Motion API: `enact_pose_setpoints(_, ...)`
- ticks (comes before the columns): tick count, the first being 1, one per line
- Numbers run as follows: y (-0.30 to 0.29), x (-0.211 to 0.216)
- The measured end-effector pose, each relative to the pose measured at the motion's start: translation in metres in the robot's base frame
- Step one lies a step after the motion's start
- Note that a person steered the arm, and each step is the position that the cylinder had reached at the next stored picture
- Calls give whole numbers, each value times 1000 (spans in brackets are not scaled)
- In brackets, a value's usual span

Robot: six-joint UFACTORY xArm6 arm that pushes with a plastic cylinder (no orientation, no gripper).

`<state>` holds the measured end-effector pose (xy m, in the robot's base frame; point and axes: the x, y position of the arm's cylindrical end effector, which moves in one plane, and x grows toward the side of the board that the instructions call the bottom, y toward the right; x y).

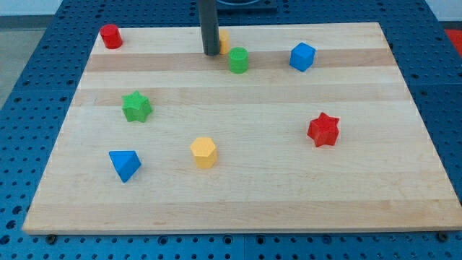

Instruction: Place the arm towards the bottom right side of the red star

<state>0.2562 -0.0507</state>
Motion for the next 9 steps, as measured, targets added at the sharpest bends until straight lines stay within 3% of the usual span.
enact_pose_setpoints(1,4,-10)
enact_pose_setpoints(3,-43,32)
enact_pose_setpoints(6,-72,43)
enact_pose_setpoints(9,-42,211)
